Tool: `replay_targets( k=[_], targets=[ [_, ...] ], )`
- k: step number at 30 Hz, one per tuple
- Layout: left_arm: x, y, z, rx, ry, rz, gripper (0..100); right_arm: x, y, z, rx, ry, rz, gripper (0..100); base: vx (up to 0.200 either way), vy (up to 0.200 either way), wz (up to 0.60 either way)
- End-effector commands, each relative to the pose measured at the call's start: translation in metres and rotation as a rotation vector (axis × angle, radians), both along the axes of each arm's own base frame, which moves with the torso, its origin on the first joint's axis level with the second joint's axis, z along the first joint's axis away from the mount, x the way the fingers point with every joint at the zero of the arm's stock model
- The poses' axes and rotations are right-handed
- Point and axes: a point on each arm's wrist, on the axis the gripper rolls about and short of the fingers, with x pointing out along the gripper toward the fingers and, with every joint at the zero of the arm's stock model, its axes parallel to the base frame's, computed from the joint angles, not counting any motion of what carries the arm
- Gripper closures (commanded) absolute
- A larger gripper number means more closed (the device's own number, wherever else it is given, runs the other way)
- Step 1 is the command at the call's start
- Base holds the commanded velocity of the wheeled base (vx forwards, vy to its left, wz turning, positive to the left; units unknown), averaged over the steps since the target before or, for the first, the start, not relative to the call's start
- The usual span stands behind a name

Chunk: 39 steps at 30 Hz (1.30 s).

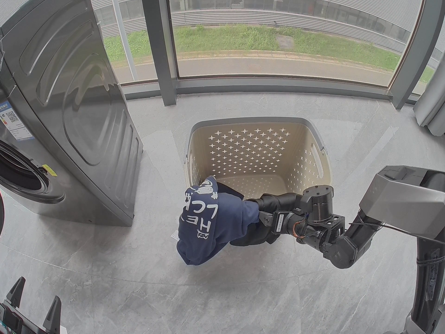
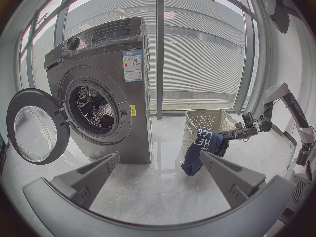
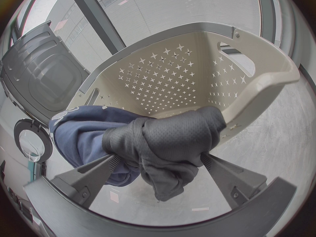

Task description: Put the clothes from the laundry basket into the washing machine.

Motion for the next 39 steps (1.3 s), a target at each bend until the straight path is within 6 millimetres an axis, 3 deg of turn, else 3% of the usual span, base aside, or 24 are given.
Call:
replay_targets(
  k=[1,2,9,14,18,24,33,35,38,39],
  targets=[
    [0.0,0.0,-0.005,-0.001,0.003,0.0,0,0.005,0.002,-0.001,0.007,-0.009,-0.003,0,0.0,0.0,0.0],
    [0.0,0.0,-0.005,-0.001,0.003,0.0,0,0.006,0.002,0.0,0.008,-0.012,-0.003,100,0.0,0.0,0.0],
    [0.0,0.0,-0.005,-0.001,0.003,0.0,0,0.004,0.004,0.0,0.035,-0.005,-0.008,100,0.0,0.0,0.0],
    [0.0,0.0,-0.005,-0.001,0.003,0.0,0,-0.006,0.003,0.011,0.06,-0.031,0.0,100,0.0,0.0,0.0],
    [0.0,0.0,-0.005,-0.001,0.003,0.0,0,-0.022,-0.002,0.03,0.073,-0.053,0.01,100,0.0,0.0,0.0],
    [0.0,0.0,-0.005,0.001,0.005,0.0,0,-0.053,-0.02,0.074,0.116,-0.121,0.015,100,0.0,0.0,0.0],
    [0.0,0.0,-0.005,-0.001,0.005,0.0,0,-0.062,-0.025,0.09,0.138,-0.157,0.021,100,0.0,0.0,0.0],
    [0.0,0.0,-0.005,0.001,0.003,0.0,0,-0.069,-0.028,0.114,0.17,-0.22,0.023,100,0.0,0.0,0.0],
    [0.0,0.0,-0.005,0.001,0.003,0.0,0,-0.078,-0.027,0.125,0.183,-0.249,0.039,100,0.0,0.0,0.0],
    [0.0,0.0,-0.005,-0.001,0.005,0.0,0,-0.092,-0.023,0.138,0.202,-0.282,0.076,100,0.0,0.0,0.0]
  ],
)
